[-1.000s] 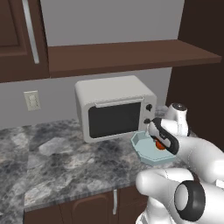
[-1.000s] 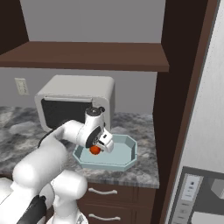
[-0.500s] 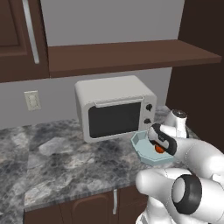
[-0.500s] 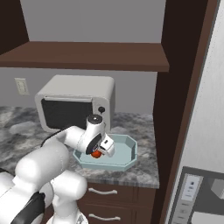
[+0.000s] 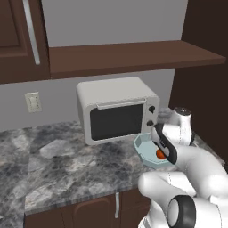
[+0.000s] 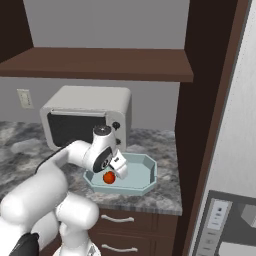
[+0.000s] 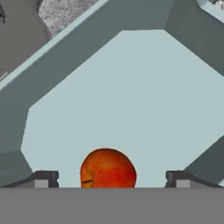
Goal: Pick the pear and apple from the fridge and place them inside the tupperware on the counter.
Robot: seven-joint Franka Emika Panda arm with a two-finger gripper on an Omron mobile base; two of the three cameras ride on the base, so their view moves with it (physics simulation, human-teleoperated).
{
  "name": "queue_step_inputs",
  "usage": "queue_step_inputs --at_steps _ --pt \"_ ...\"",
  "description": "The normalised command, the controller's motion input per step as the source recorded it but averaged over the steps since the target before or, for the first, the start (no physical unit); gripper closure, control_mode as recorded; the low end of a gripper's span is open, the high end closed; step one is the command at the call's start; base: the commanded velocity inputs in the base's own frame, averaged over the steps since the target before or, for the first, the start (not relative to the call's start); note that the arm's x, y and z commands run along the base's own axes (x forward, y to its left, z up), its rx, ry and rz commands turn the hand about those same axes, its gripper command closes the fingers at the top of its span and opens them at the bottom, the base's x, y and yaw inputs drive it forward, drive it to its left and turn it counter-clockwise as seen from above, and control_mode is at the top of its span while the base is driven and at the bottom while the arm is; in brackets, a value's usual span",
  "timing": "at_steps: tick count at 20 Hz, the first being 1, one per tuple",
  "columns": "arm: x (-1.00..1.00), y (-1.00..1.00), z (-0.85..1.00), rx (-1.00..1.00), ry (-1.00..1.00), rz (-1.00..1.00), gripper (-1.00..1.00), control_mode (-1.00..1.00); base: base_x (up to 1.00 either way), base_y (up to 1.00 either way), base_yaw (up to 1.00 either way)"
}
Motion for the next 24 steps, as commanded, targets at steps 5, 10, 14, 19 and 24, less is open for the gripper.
queue_step_inputs --at_steps 5,10,14,19,24 --pt "-0.28 -0.02 0.65 0.00 0.09 -0.01 -1.00 -1.00 0.00 0.00 0.00" --pt "-0.40 0.06 0.60 0.00 0.13 0.04 -1.00 -1.00 0.00 0.00 0.00" --pt "-0.40 0.39 0.52 -0.02 0.13 0.06 -1.00 -1.00 0.00 0.00 0.00" --pt "-0.53 0.36 0.25 -0.04 0.01 0.05 -1.00 -1.00 0.00 0.00 0.00" --pt "-0.66 0.19 0.02 0.00 -0.14 0.00 -1.00 -1.00 0.00 0.00 0.00"
